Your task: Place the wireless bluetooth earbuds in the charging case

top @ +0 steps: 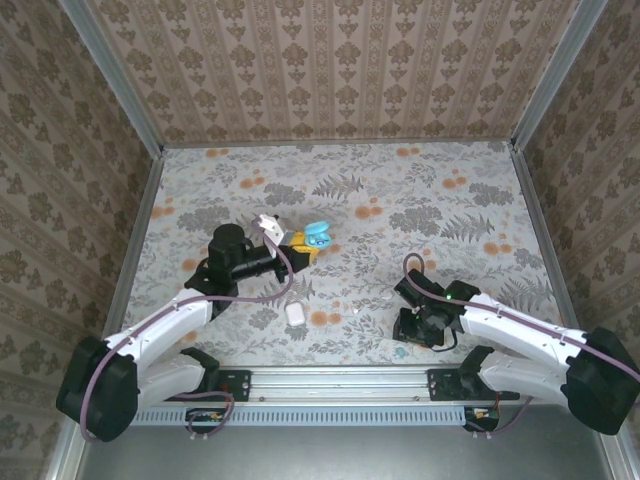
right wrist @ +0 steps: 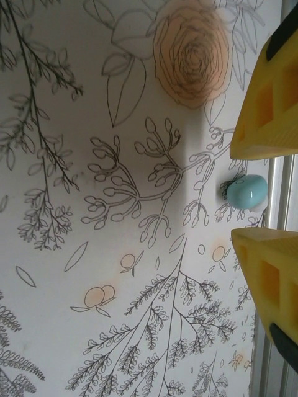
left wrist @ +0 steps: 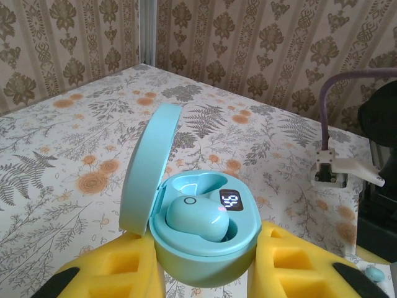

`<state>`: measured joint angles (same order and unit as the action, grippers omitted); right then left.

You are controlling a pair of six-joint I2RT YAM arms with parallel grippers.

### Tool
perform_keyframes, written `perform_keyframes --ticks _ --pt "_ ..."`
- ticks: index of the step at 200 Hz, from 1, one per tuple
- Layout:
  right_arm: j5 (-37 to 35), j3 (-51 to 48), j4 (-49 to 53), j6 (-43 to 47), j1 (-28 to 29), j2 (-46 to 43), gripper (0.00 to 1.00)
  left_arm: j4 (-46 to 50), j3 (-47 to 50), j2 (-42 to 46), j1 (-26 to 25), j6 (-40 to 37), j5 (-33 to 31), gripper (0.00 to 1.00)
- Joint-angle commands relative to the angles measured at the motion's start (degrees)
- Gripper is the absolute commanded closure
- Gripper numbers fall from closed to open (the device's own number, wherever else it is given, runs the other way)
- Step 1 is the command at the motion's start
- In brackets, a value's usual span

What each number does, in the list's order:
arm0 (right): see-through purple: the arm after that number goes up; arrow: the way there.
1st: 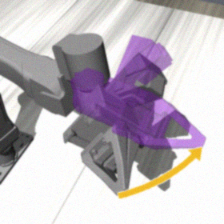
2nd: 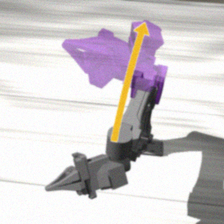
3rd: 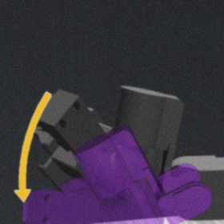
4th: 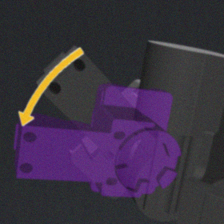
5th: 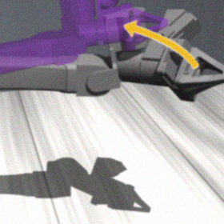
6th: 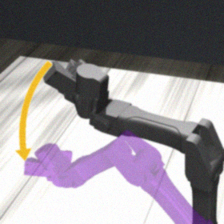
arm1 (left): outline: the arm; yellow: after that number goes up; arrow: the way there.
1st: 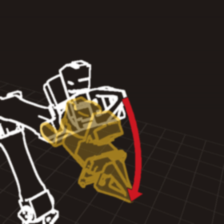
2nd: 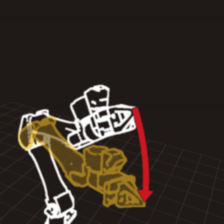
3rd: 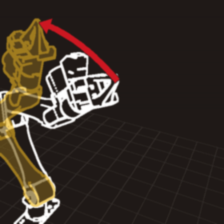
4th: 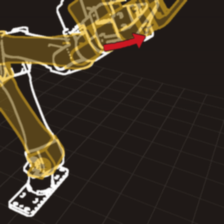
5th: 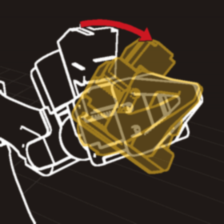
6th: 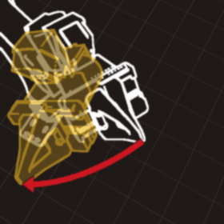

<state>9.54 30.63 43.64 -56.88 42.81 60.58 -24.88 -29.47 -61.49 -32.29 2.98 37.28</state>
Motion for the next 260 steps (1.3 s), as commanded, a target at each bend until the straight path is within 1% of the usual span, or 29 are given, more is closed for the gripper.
perform_keyframes --ticks 1,44,124,174,219,260 --pt "1.36 -0.81 -2.19 -2.44 1.24 1.57 0.65 -1.82 -1.38 1.45 -0.58 0.65 0.39 0.76" --pt "1.03 -1.27 -1.01 -1.97 2.28 2.2 0.63 -1.49 -1.55 1.54 -0.93 0.38 0.0 0.76" --pt "1.71 -2.14 -0.56 -2.81 3.89 2.43 0.62 -1.48 -2.07 0.67 -1.02 0.11 0.25 0.76" --pt "1.54 -1.88 -1.56 -3.47 6.23 5.55 0.63 -1.46 -1.9 0.77 -1.1 0.09 0.12 0.76" --pt "0.92 -1.12 -2.84 -3.0 6.66 8.42 0.64 -1.28 -1.45 1.28 -1.09 -0.02 -0.08 0.76" --pt "0.39 -0.05 -3.4 -2.26 6.88 10.73 0.69 -0.88 -1.11 1.94 -1.1 -0.25 -0.1 0.76"
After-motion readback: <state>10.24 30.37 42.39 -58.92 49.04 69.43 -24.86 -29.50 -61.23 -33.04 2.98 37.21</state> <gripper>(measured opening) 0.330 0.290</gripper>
